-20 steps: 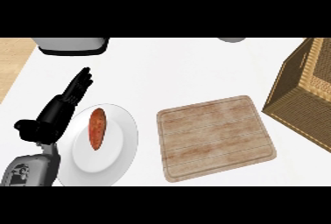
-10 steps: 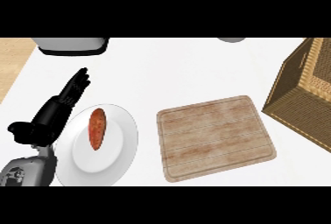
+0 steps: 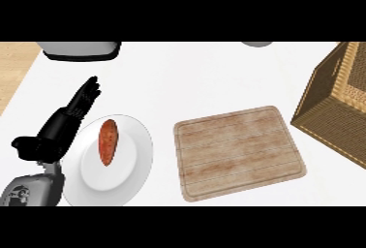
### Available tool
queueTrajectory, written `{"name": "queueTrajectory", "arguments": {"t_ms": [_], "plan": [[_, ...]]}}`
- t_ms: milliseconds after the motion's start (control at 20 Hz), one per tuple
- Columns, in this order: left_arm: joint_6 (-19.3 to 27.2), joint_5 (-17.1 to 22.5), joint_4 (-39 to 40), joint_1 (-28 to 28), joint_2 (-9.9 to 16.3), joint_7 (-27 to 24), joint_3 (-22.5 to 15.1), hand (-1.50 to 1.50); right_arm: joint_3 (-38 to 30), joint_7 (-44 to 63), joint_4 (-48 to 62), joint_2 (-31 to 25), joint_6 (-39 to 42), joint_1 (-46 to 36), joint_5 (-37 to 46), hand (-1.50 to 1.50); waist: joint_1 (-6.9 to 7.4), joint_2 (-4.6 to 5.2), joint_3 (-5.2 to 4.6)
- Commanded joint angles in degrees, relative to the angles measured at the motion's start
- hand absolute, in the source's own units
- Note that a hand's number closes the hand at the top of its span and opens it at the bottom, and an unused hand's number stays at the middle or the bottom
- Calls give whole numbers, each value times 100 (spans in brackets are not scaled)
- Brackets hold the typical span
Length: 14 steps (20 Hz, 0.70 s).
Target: Pick the can from the cutting board and place it in the basket
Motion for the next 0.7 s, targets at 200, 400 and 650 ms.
{"name": "queueTrajectory", "arguments": {"t_ms": [200, 400, 650], "plan": [[107, -106, -3, -221, -141, 221, -133, 0, -563, -1196, 1390, -482, -565, -339, -920, -150, -3, 4, 1], [109, -167, -181, 115, -134, 125, -138, 0, -140, -1370, 1615, -456, -829, -448, -771, -150, 5, -5, -1], [34, -32, 146, -97, -142, 106, -41, 0, -450, -1837, 1475, -641, -412, -324, -1598, -150, -35, -10, -1]]}}
